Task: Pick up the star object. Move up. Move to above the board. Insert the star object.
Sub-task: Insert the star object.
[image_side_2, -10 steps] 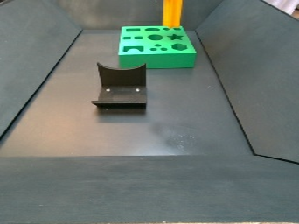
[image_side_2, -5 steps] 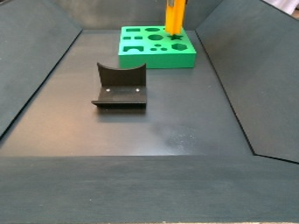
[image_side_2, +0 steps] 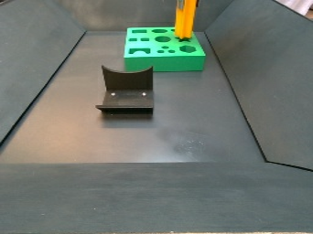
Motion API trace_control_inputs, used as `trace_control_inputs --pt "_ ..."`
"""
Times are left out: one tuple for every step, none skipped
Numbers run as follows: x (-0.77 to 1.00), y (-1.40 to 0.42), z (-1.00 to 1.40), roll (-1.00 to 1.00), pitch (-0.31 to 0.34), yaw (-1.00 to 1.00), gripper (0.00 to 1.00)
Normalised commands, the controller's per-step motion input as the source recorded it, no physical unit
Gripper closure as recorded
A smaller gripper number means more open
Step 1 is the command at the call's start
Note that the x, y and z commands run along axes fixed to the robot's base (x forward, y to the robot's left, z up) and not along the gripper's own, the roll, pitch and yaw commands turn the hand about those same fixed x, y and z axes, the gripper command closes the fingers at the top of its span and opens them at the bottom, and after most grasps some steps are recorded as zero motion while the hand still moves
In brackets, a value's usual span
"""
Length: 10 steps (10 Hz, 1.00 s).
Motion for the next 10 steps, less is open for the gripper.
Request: trace_control_inputs --pt "0.0 0.0 -0.09 0.0 0.0 -0.01 1.0" --pt "0.0 -0.02 -0.19 0.04 -0.014 -0.04 1.0" --pt "0.0 -0.04 -0.2 0.06 -0.08 -0.03 1.0" --pt "-0.07 -0.01 -0.2 0.05 -0.169 0.0 1.0" --pt "-0.1 -0.03 -0.15 0.04 -0.193 0.0 1.0" --pt "-0.07 -0.04 -0.11 0.02 -0.176 0.0 1.0" --pt "-0.05 -0.03 -0.11 0.03 -0.161 -0.01 1.0" --pt "-0.01 -0.04 -0.18 0.07 -0.154 -0.01 1.0" --pt "0.0 -0.06 -0.21 0.12 -0.109 -0.09 1.0" --pt "0.1 -0.03 -0.21 0.12 -0.046 -0.2 1.0"
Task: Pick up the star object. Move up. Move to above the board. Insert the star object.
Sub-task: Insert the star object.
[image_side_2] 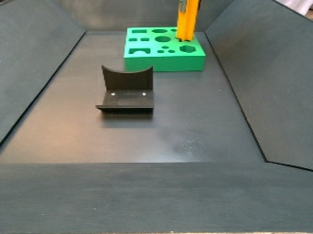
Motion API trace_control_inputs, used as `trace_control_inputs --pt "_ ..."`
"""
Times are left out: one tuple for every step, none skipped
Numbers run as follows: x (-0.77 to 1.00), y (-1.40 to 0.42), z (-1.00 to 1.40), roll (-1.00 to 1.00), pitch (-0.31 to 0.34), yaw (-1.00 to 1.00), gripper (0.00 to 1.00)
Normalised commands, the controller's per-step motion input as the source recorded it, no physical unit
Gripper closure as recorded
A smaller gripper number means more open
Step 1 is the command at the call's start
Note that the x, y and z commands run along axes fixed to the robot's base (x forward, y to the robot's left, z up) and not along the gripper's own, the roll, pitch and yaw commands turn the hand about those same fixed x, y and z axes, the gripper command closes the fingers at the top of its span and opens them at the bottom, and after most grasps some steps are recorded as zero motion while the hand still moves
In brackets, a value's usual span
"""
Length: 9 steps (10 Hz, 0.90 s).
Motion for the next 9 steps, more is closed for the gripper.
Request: trace_control_inputs --pt "0.07 -0.01 -0.13 0.09 -0.01 -0.21 1.0" --pt "0.0 0.0 0.0 0.0 -0.017 0.0 1.0" --pt "0.0 0.0 0.0 0.0 -0.006 0.0 1.0" --pt "0.0 0.0 -0.03 0.02 0.0 -0.06 1.0" --pt "0.04 0.0 -0.06 0.07 0.0 -0.19 1.0" --pt "0.04 0.0 0.0 0.03 0.0 -0.19 1.0" --pt "0.09 0.0 0.0 0.03 0.0 -0.25 1.0" --pt "0.13 0.0 0.0 0.04 0.0 -0.3 1.0" --pt "0.17 0.0 0.0 0.03 0.0 -0.36 1.0"
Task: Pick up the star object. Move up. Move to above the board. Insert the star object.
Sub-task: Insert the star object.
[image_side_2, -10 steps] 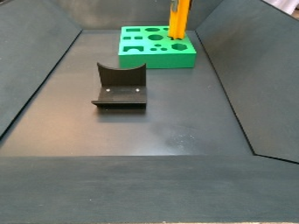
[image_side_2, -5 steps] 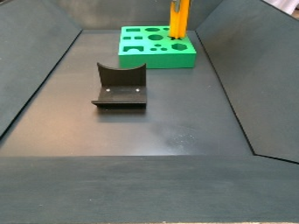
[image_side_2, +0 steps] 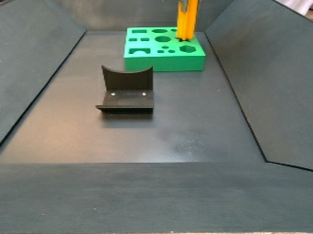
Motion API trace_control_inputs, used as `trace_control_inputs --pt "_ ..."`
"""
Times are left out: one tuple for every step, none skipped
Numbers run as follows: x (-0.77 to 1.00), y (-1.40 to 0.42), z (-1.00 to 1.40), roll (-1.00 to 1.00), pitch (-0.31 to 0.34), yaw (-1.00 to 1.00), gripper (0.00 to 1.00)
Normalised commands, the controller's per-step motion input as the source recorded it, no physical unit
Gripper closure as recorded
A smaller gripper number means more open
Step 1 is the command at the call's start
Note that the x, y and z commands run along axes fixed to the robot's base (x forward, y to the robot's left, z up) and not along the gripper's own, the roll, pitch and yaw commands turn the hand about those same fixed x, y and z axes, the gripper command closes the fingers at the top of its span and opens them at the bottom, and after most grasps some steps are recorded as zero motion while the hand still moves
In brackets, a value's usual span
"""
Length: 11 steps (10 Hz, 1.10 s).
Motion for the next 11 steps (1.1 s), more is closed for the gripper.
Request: trace_control_inputs --pt "0.13 0.0 0.0 0.03 0.0 -0.35 1.0" --pt "0.15 0.0 0.0 0.03 0.0 -0.33 1.0" --pt "0.13 0.0 -0.03 0.04 0.0 -0.34 1.0" --pt "0.13 0.0 -0.05 0.02 -0.001 -0.33 1.0" --pt "0.17 0.0 -0.05 0.0 -0.016 -0.22 1.0" --pt "0.12 0.0 -0.04 0.0 -0.036 -0.21 1.0" --pt "0.15 0.0 -0.01 0.0 -0.016 -0.21 1.0" --pt "0.18 0.0 -0.04 0.0 -0.004 -0.17 1.0" --pt "0.19 0.0 -0.09 0.02 0.0 -0.14 1.0" --pt "0.15 0.0 -0.03 0.0 0.0 -0.11 1.0" --pt "0.05 0.0 0.0 0.0 0.0 -0.01 1.0"
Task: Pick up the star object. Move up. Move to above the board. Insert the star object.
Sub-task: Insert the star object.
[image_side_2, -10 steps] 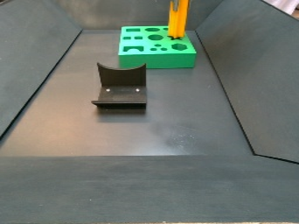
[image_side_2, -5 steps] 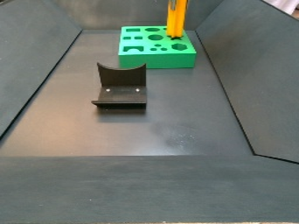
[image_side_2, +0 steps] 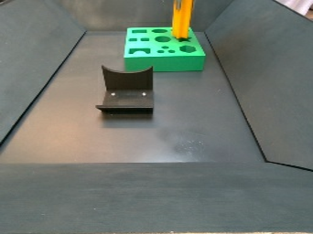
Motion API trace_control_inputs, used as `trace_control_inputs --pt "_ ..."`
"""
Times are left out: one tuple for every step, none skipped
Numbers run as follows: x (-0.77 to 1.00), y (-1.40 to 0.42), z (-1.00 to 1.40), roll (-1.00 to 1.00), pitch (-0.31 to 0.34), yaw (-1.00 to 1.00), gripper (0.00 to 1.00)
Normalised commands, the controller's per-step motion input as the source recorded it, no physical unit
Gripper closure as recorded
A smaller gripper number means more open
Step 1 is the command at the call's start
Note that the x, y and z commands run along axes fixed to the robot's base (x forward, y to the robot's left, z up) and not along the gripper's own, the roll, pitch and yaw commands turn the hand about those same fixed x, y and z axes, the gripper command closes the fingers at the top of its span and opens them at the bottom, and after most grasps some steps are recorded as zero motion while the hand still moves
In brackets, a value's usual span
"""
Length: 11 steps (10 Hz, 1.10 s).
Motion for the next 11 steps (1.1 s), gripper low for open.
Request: trace_control_inputs --pt "0.04 0.0 0.0 0.02 0.0 0.0 1.0" --pt "0.1 0.02 -0.16 0.19 0.046 0.0 1.0" --pt "0.05 0.04 -0.16 0.26 0.067 0.0 1.0" --pt "0.04 0.0 0.0 0.11 0.073 -0.01 1.0" --pt "0.04 0.0 0.0 0.0 0.019 -0.01 1.0" --pt "0.0 0.0 0.0 0.05 0.019 -0.07 1.0" --pt "-0.03 0.12 -0.03 0.08 0.02 -0.13 1.0" --pt "-0.03 0.11 -0.02 0.06 0.01 -0.12 1.0" --pt "0.0 0.04 0.0 0.02 0.003 -0.08 1.0" --pt "0.0 0.01 0.0 0.0 0.0 -0.07 1.0" --pt "-0.01 0.01 0.0 0.02 0.0 -0.12 1.0"
